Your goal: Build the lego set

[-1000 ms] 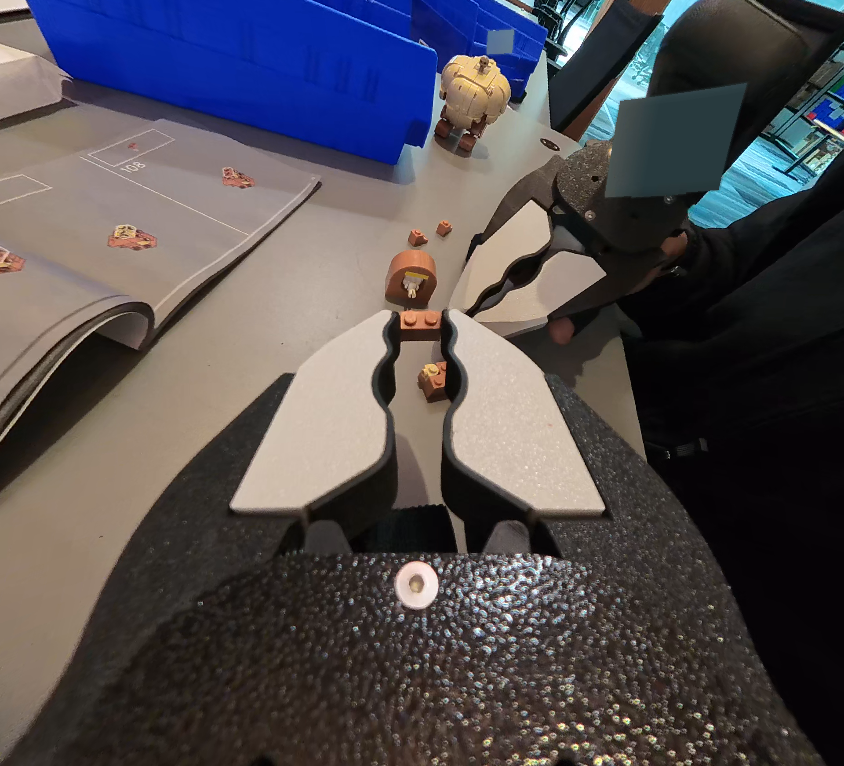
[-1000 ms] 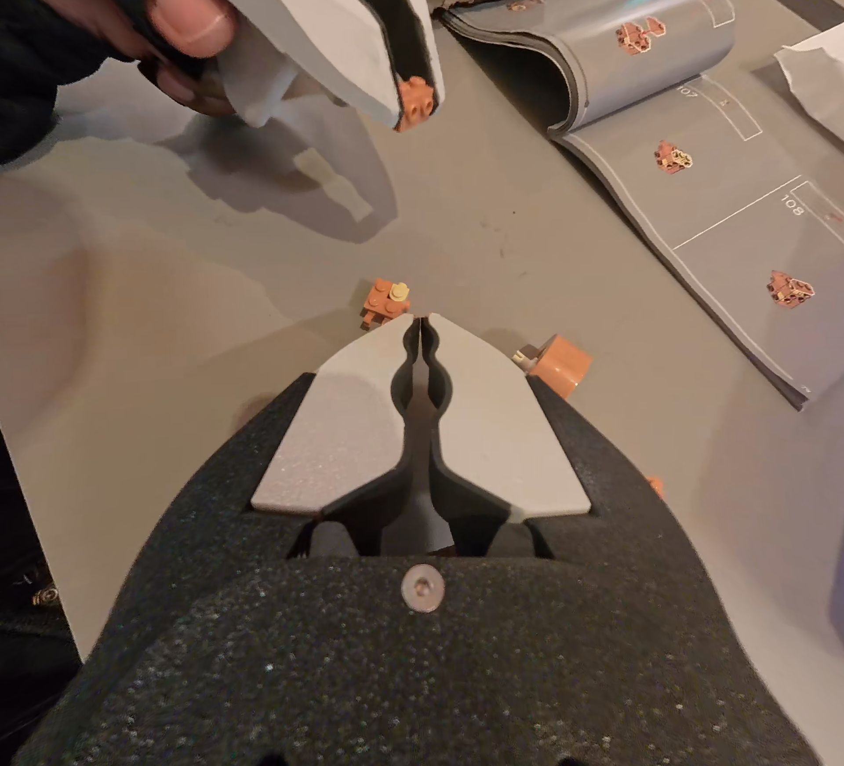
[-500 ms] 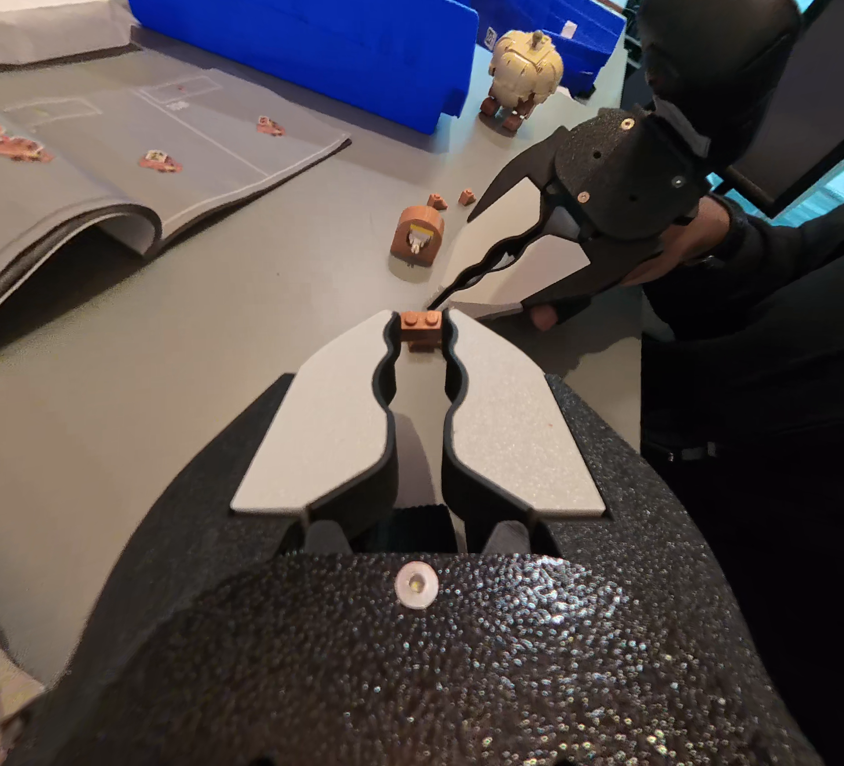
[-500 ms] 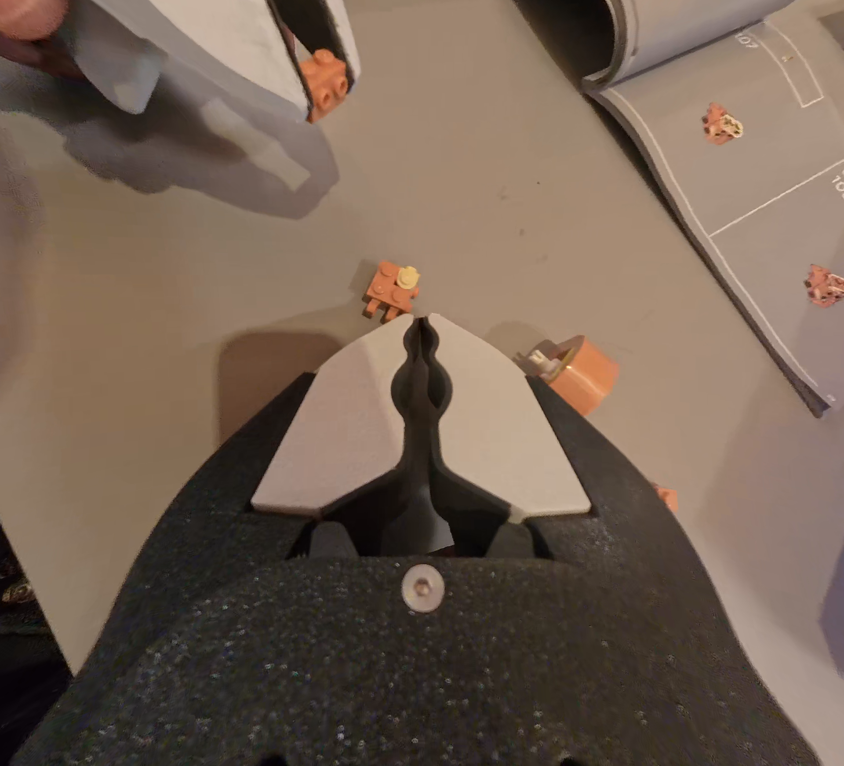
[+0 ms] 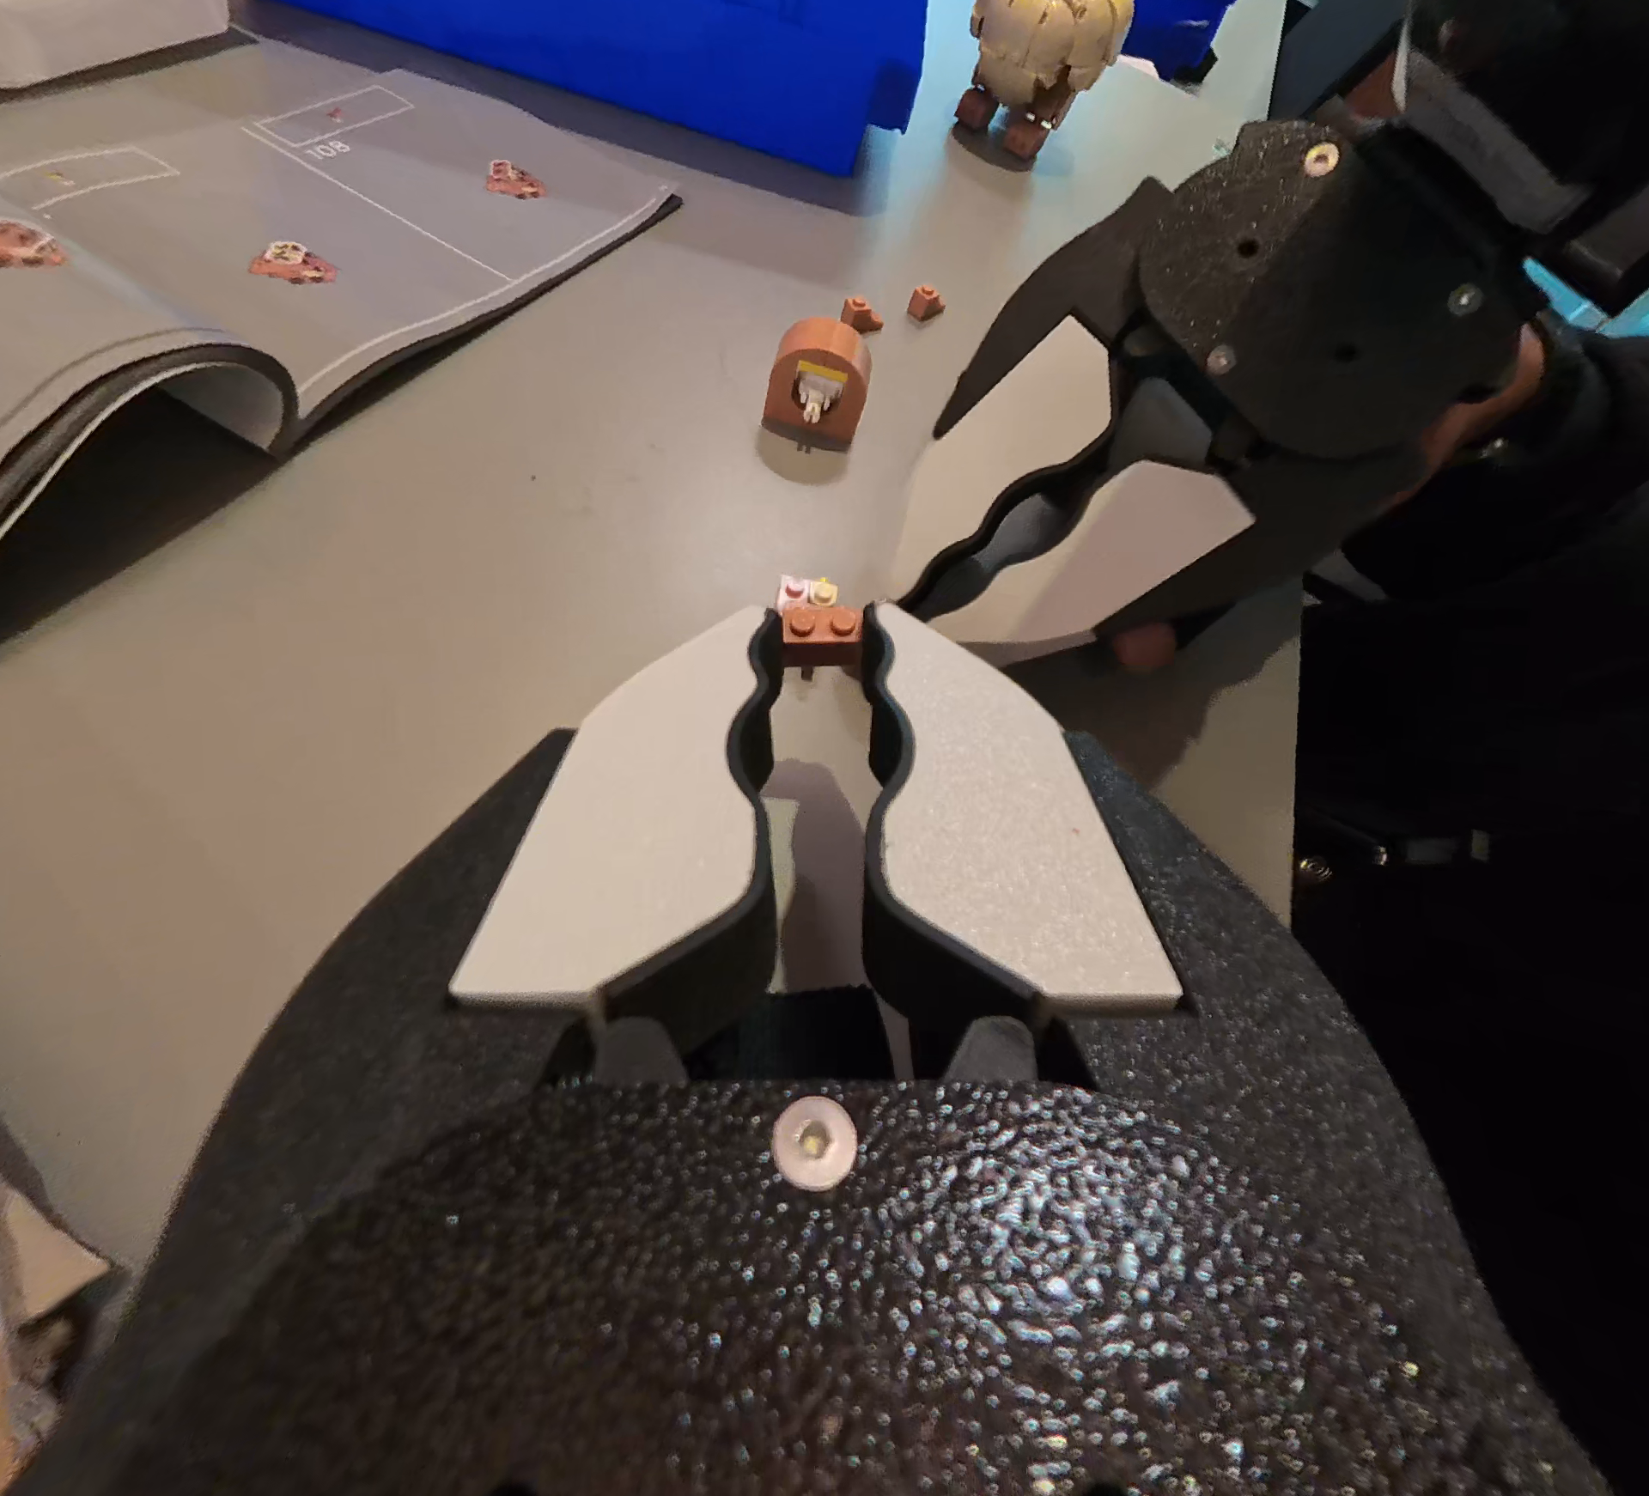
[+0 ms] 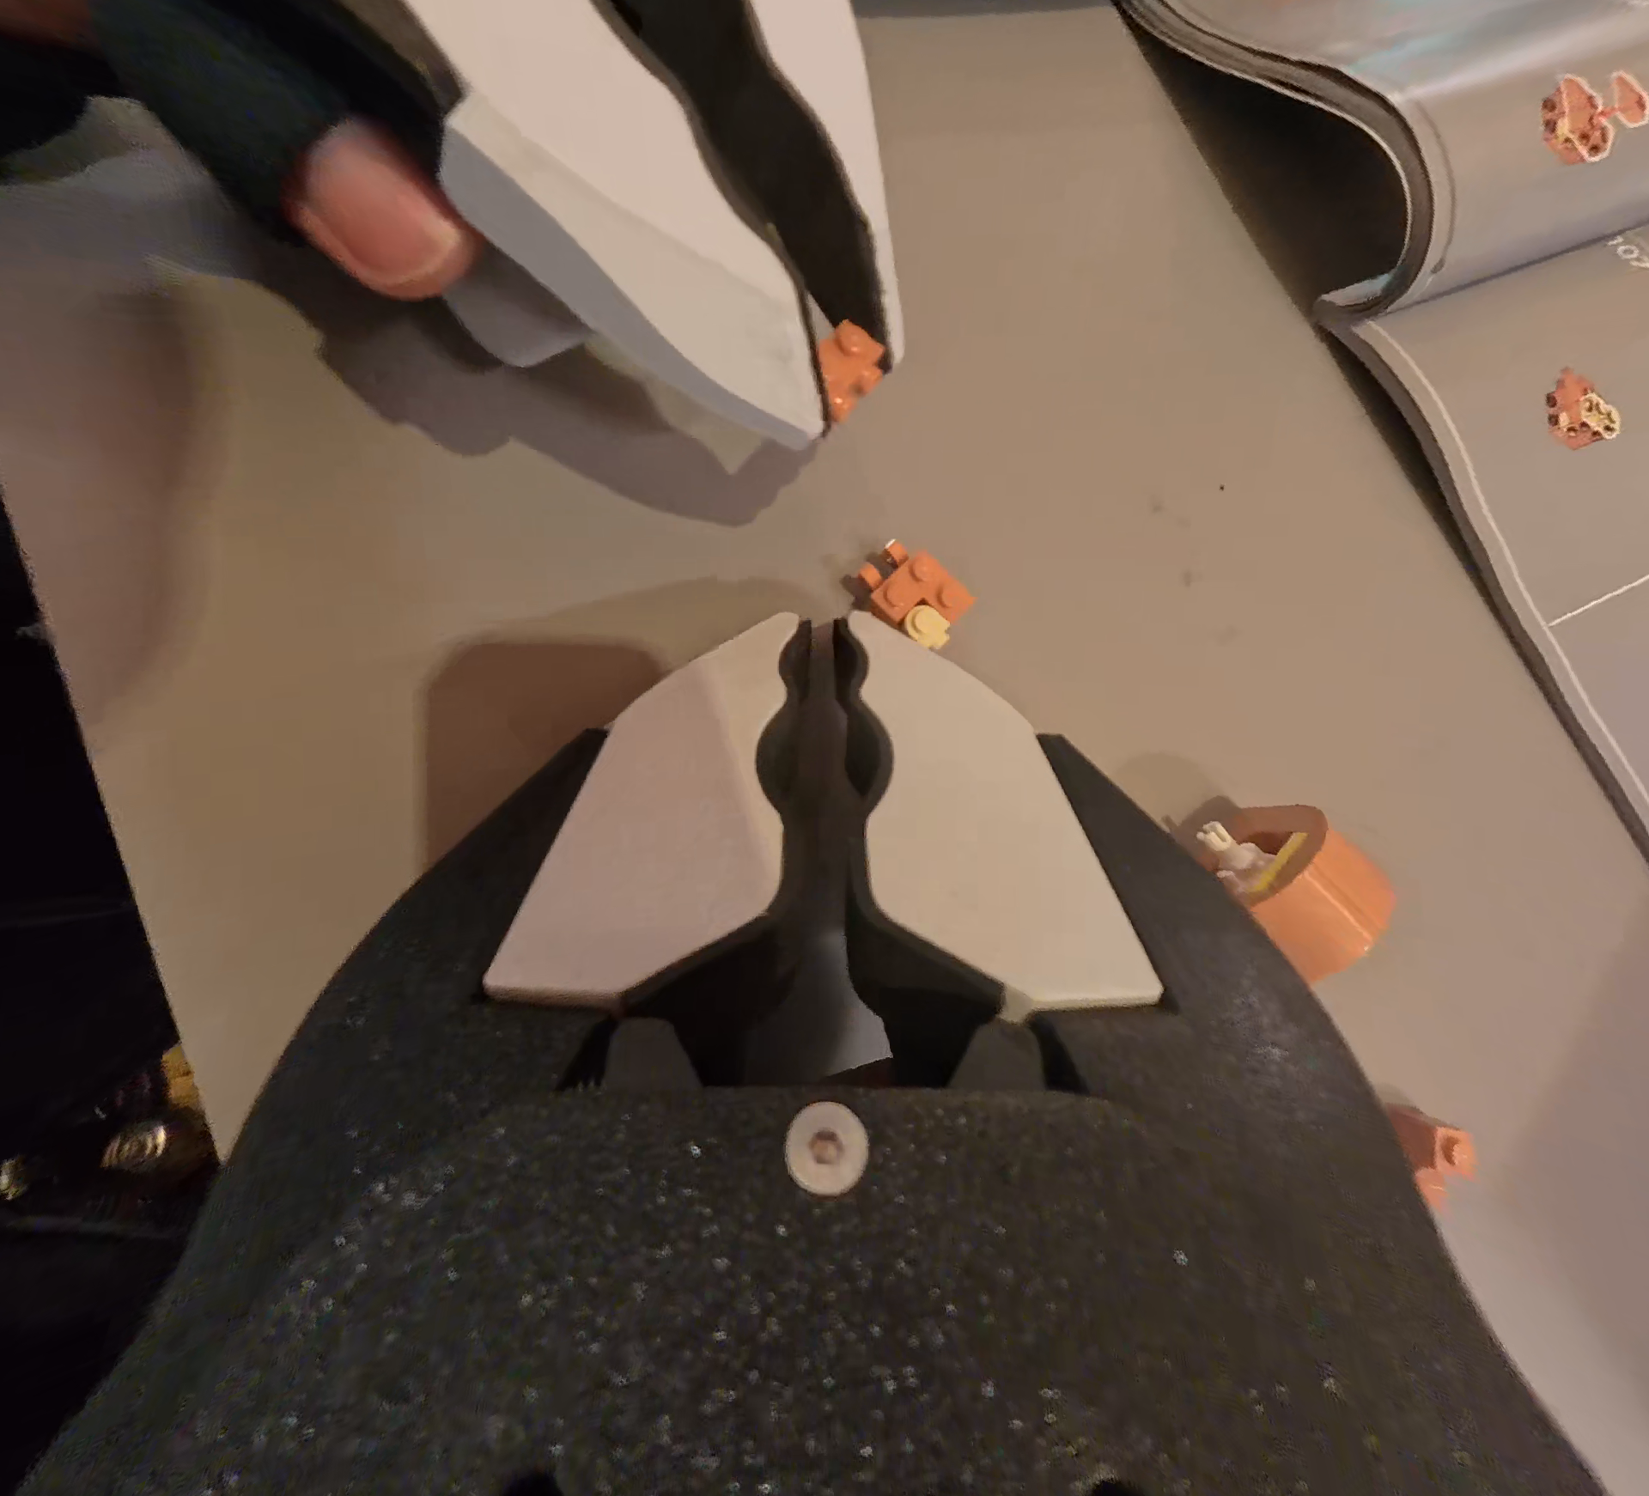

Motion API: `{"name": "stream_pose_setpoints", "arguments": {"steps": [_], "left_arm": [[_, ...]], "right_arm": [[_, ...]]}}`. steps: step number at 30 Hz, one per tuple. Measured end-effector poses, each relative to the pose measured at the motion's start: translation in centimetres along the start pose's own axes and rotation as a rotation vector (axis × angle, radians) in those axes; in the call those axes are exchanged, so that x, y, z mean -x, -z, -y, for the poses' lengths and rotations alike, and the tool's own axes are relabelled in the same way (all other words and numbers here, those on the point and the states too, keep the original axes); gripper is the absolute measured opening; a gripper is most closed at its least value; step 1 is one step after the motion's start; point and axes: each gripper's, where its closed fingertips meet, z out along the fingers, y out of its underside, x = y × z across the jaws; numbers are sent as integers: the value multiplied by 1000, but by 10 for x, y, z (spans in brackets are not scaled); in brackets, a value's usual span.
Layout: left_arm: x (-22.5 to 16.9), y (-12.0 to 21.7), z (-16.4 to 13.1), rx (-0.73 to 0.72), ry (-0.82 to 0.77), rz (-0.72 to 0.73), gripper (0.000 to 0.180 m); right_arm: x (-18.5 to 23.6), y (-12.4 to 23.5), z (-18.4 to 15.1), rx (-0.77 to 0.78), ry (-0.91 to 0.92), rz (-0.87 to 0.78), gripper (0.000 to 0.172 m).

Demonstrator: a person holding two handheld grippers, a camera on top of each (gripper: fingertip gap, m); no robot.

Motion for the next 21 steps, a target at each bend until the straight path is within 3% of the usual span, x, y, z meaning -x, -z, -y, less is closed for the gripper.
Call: {"name": "stream_pose_setpoints", "arguments": {"steps": [5, 11, 21], "left_arm": [[-5, -13, 3, 38, -87, -38, 16], [-5, -35, -1, 121, -173, -14, 16], [1, -41, -11, 207, -204, 13, 16]], "right_arm": [[-7, 20, 10, -152, 16, 70, 6], [-21, 21, 4, -142, 34, 98, 9], [-25, 17, 0, -131, 78, 145, 15]]}}
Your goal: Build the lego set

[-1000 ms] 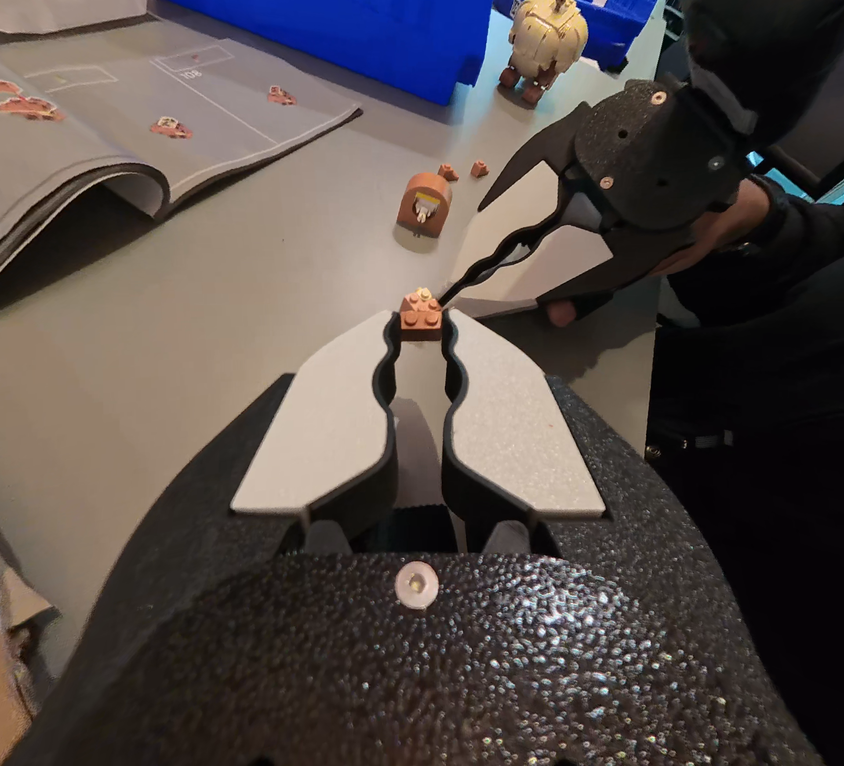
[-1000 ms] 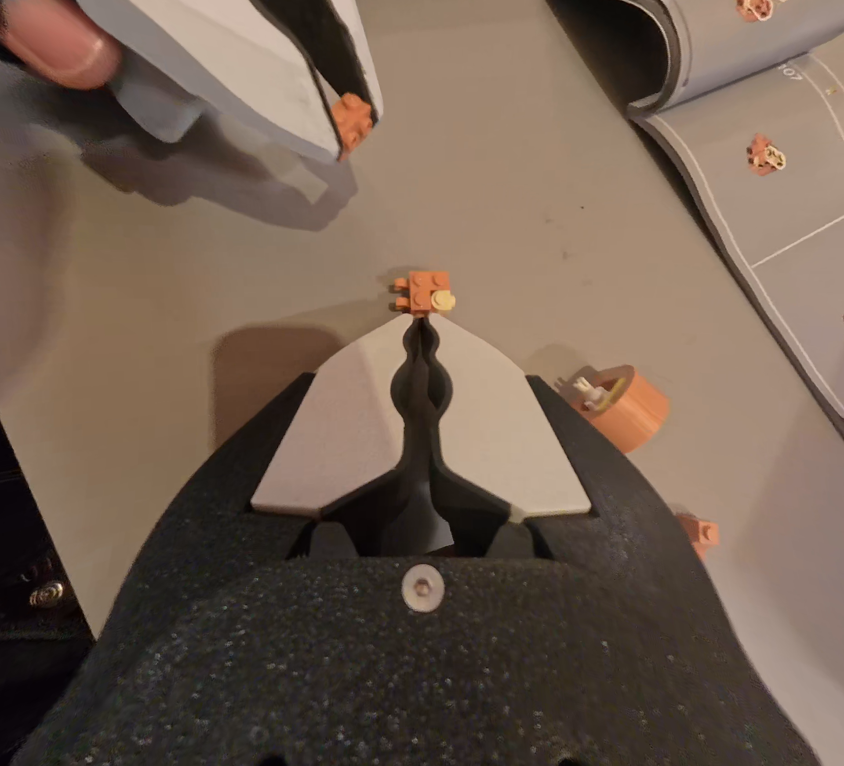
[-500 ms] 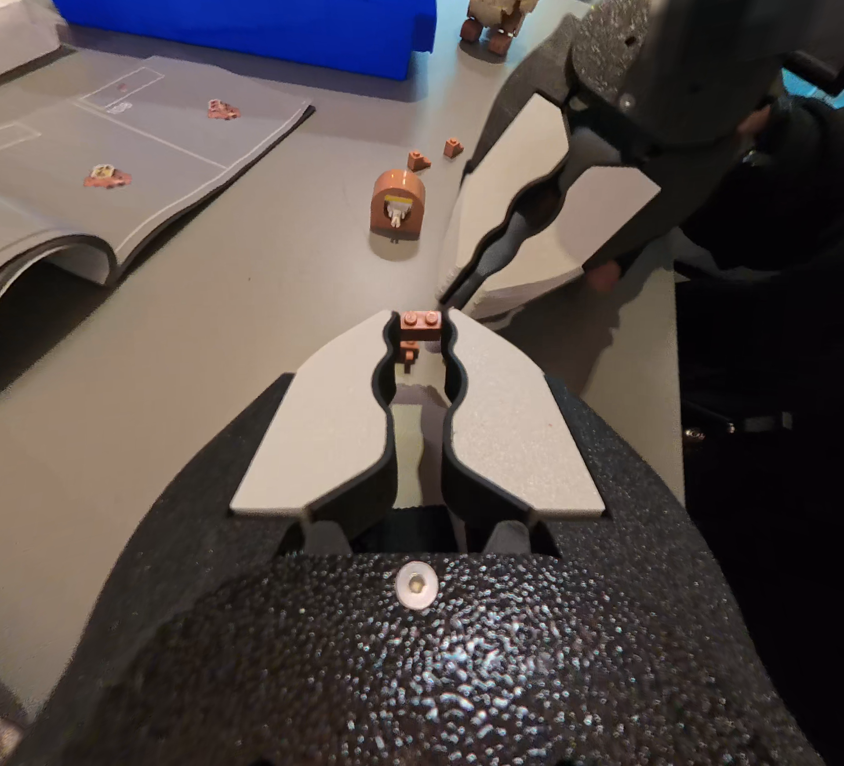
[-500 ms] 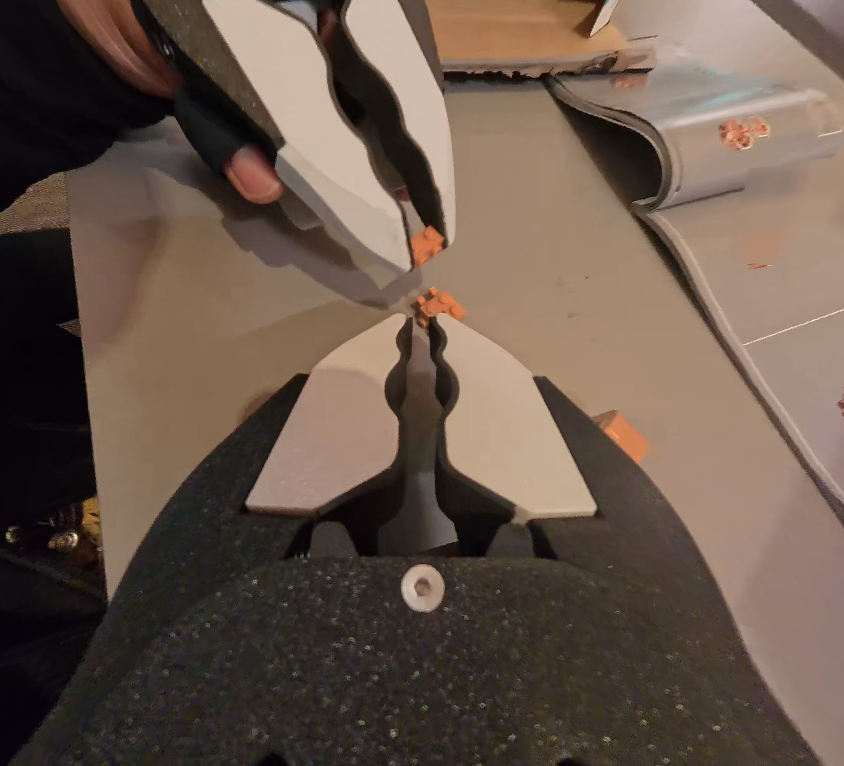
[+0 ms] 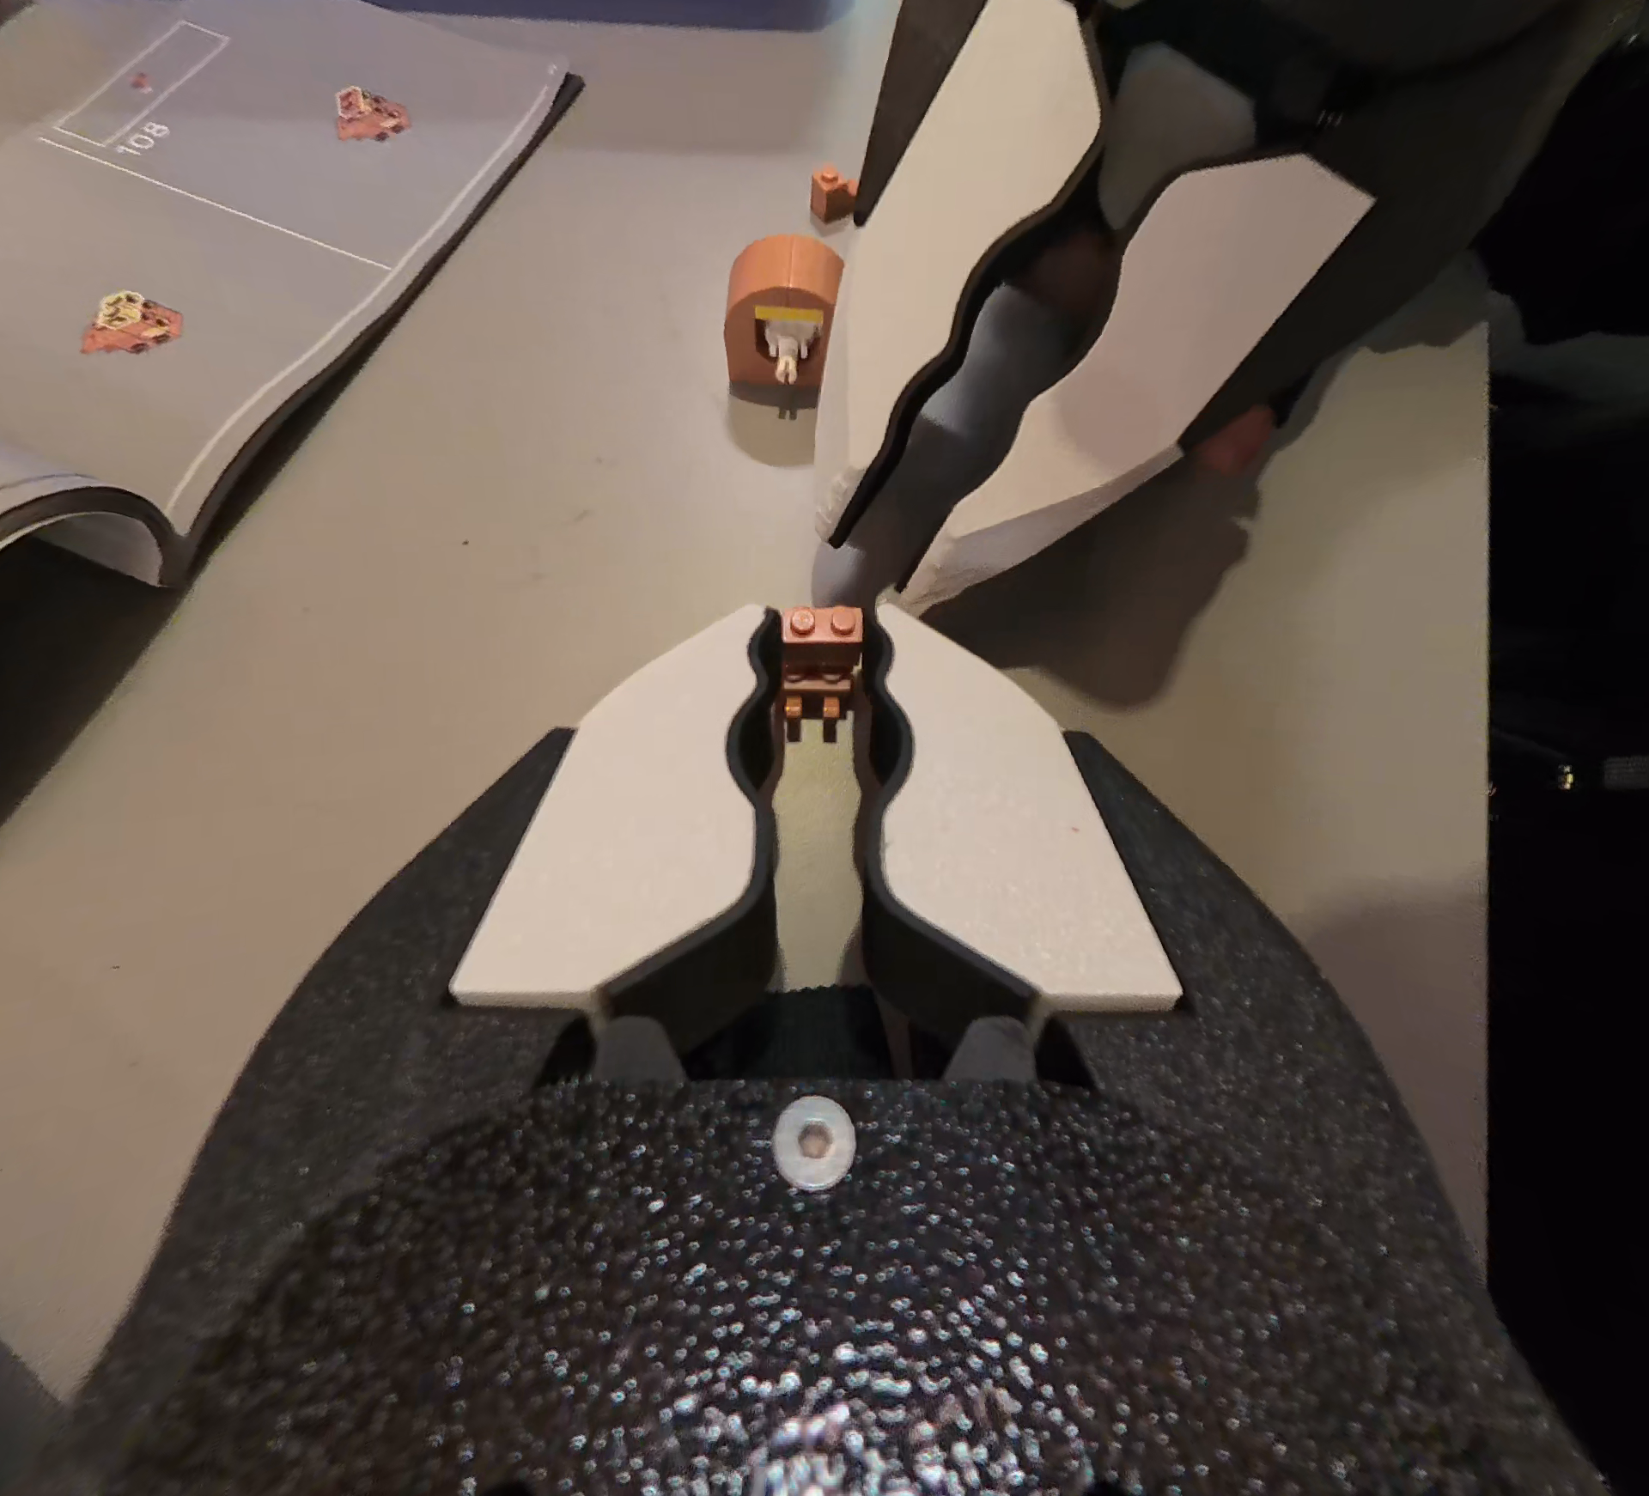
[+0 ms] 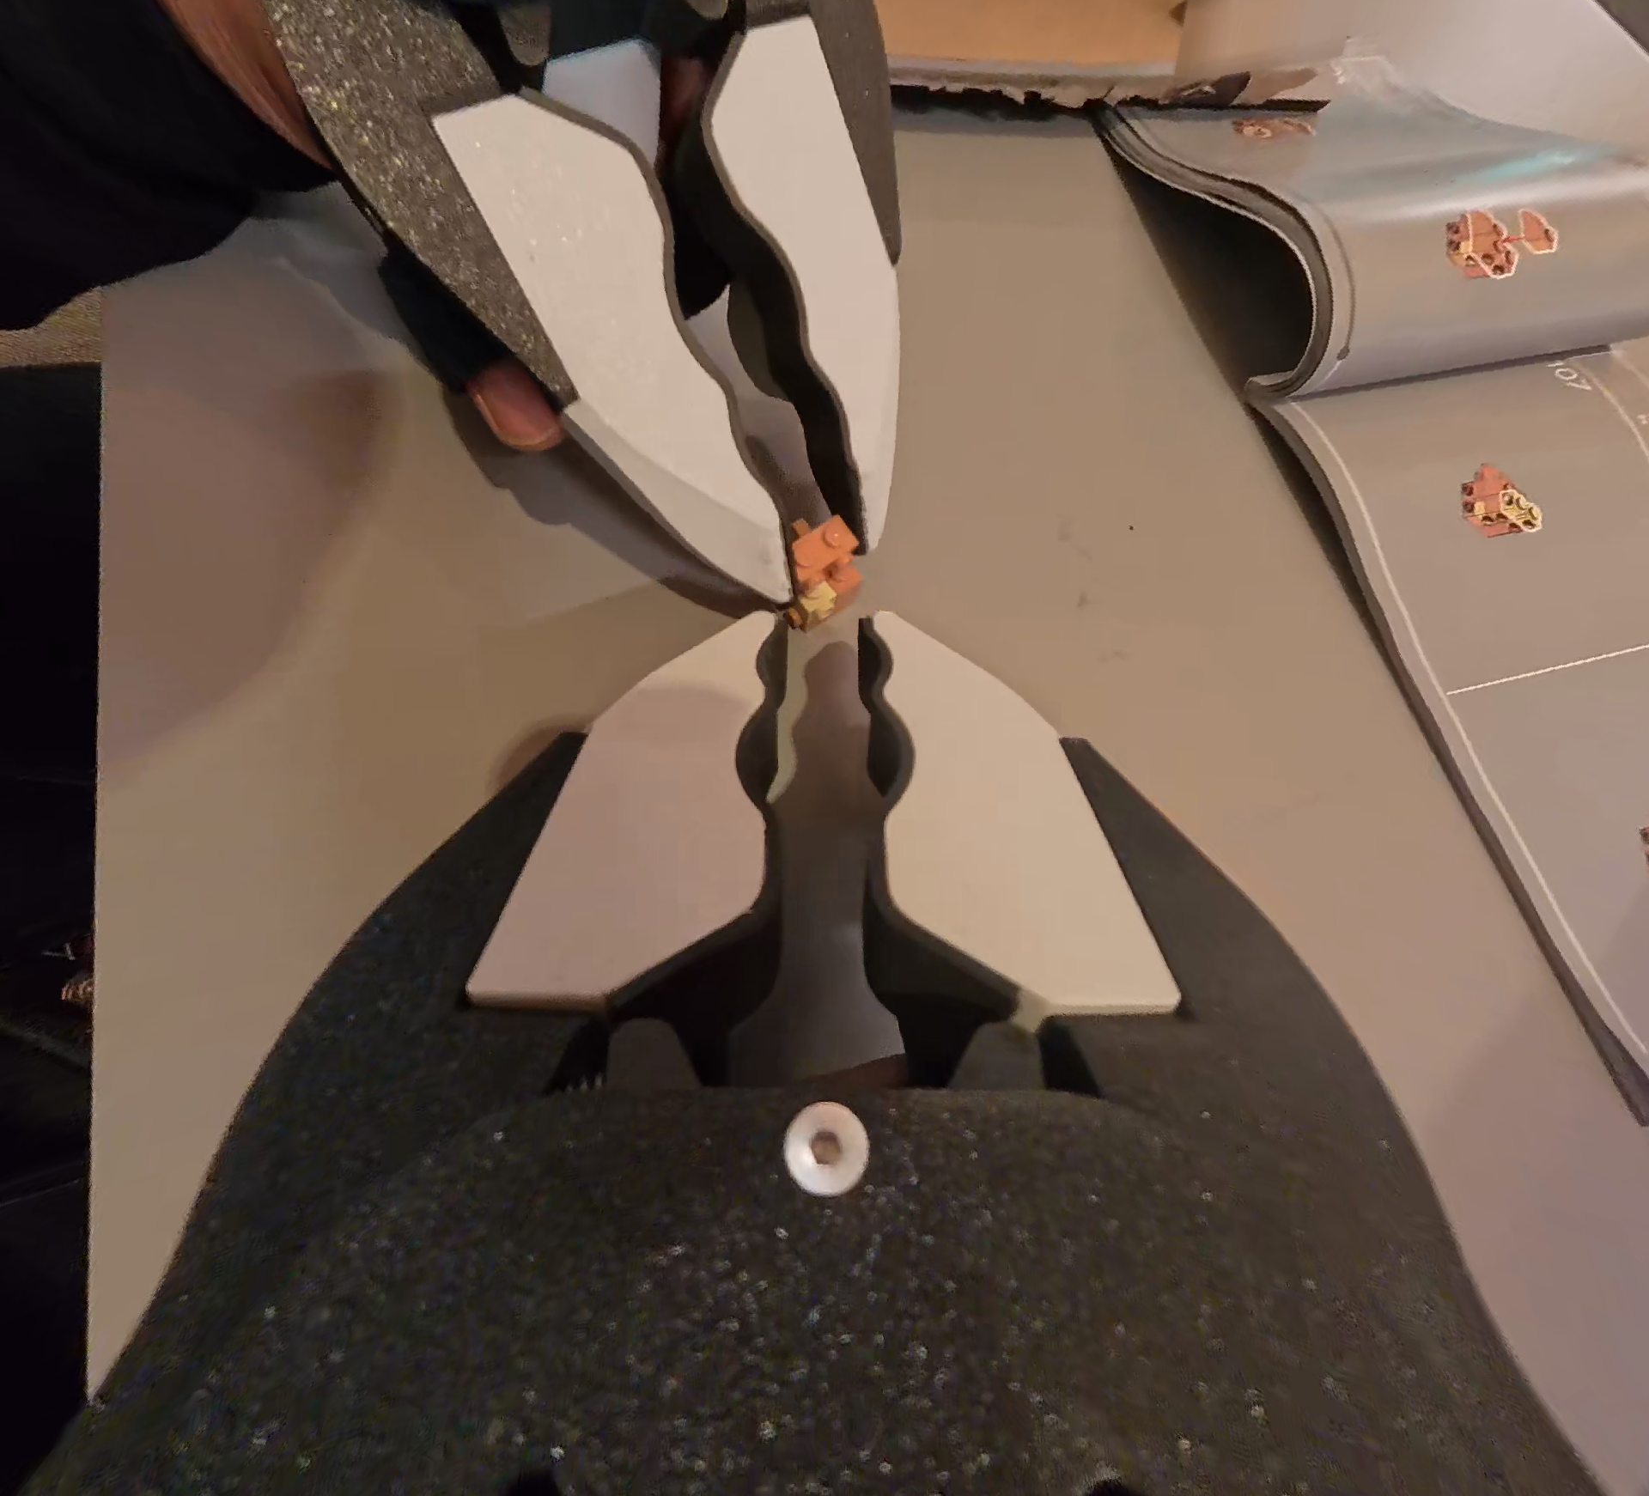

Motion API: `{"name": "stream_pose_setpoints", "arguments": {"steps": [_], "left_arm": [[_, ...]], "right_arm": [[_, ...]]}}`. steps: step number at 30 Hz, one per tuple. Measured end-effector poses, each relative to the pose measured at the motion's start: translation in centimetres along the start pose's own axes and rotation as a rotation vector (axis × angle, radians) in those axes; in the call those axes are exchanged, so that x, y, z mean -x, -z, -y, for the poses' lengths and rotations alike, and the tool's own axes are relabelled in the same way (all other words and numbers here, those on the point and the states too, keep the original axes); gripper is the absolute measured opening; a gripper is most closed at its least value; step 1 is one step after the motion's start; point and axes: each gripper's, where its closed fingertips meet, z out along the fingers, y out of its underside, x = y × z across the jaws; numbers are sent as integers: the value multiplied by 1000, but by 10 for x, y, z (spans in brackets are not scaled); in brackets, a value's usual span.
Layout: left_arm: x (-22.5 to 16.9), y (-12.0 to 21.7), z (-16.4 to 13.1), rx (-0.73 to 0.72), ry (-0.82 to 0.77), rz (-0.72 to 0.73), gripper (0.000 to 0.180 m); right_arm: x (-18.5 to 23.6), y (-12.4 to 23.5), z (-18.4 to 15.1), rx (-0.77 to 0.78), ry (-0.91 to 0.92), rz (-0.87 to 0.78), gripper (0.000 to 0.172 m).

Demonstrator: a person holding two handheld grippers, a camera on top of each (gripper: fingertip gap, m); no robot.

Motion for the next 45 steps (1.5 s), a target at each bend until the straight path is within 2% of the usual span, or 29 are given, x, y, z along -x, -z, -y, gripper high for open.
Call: {"name": "stream_pose_setpoints", "arguments": {"steps": [12, 19, 23, 25, 30, 33, 38, 42, 45], "left_arm": [[0, -3, -5, 45, -30, 3, 17], [1, -1, -12, 80, -63, 14, 25], [1, -5, -17, 120, -71, 10, 23], [0, -5, -17, 122, -77, -3, 17], [0, -5, -14, 105, -75, -25, 17], [-4, 0, -7, 88, -74, -67, 17], [-6, 18, 22, 60, -133, -164, 17], [7, 21, 40, 91, -172, -256, 17], [16, 17, 47, 113, -190, -298, 17]], "right_arm": [[3, -3, -3, 27, 18, 16, 15], [5, -4, -4, 41, 25, 27, 15], [5, -5, -4, 46, 21, 33, 15], [4, -5, -5, 46, 21, 31, 16], [2, -1, -1, 1, 73, 20, 18], [1, 6, 3, -29, 187, 6, 23], [-4, 30, 30, -178, 580, -57, 28], [-14, 44, 49, -306, 763, -70, 33], [-26, 46, 52, -327, 875, -120, 40]]}}
